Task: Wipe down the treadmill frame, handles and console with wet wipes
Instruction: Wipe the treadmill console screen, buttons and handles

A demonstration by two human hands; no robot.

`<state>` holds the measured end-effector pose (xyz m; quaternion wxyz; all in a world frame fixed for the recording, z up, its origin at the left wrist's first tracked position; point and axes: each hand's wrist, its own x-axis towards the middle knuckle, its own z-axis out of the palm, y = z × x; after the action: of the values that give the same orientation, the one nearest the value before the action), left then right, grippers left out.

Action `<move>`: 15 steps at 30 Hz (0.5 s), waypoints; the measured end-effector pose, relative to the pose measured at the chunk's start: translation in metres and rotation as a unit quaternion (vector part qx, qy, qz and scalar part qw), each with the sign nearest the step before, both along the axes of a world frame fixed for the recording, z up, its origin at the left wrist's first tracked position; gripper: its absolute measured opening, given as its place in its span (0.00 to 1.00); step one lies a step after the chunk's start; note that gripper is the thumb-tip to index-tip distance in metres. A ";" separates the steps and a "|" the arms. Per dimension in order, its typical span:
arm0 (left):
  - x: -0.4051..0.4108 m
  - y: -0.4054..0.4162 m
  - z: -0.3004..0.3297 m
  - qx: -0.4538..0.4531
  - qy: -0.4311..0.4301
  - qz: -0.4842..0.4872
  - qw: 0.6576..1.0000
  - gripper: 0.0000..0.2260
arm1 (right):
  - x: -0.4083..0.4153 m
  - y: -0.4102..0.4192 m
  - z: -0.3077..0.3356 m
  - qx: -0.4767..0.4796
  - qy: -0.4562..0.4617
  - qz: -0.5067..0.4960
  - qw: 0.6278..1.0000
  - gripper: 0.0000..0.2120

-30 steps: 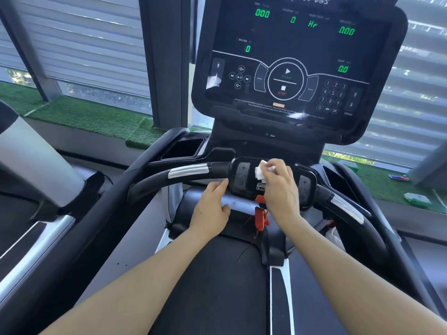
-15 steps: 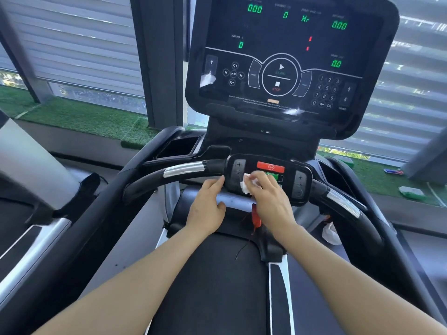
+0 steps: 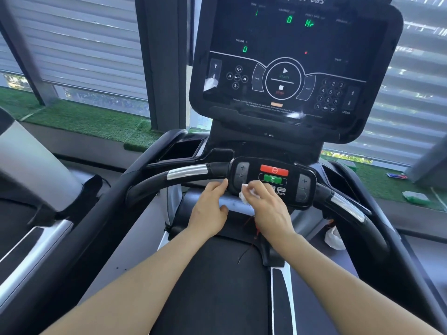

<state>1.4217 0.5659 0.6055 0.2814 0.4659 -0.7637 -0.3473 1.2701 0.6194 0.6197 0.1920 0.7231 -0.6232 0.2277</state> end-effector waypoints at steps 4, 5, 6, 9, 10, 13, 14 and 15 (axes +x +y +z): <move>0.004 -0.005 -0.001 0.027 0.024 -0.019 0.999 0.28 | 0.022 -0.020 0.001 -0.023 0.031 0.012 0.999 0.17; 0.005 -0.007 -0.001 0.032 0.030 -0.022 0.999 0.28 | 0.026 -0.024 0.002 -0.034 0.035 0.014 0.999 0.13; 0.006 -0.008 0.000 0.037 0.036 -0.022 0.998 0.27 | 0.026 -0.025 0.002 -0.044 0.045 0.015 0.998 0.08; 0.006 -0.010 0.001 0.044 0.046 -0.011 0.998 0.26 | 0.010 -0.013 0.002 -0.059 0.054 0.015 0.997 0.14; 0.006 -0.010 0.001 0.043 0.047 -0.010 0.998 0.26 | 0.004 -0.007 0.001 -0.063 0.052 0.013 0.997 0.16; 0.005 -0.010 0.003 0.042 0.051 -0.003 0.998 0.25 | -0.003 -0.003 -0.002 -0.090 0.054 0.000 0.994 0.12; 0.004 -0.010 0.003 0.046 0.054 -0.002 0.998 0.25 | 0.000 -0.007 -0.003 -0.093 0.054 -0.001 0.994 0.09; 0.004 -0.010 0.005 0.050 0.056 -0.001 0.997 0.24 | 0.006 -0.012 -0.003 -0.092 0.051 0.000 0.994 0.07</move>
<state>1.4257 0.5557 0.6104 0.2997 0.4582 -0.7291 -0.4107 1.2764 0.6069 0.6165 0.2894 0.7127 -0.5892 0.2473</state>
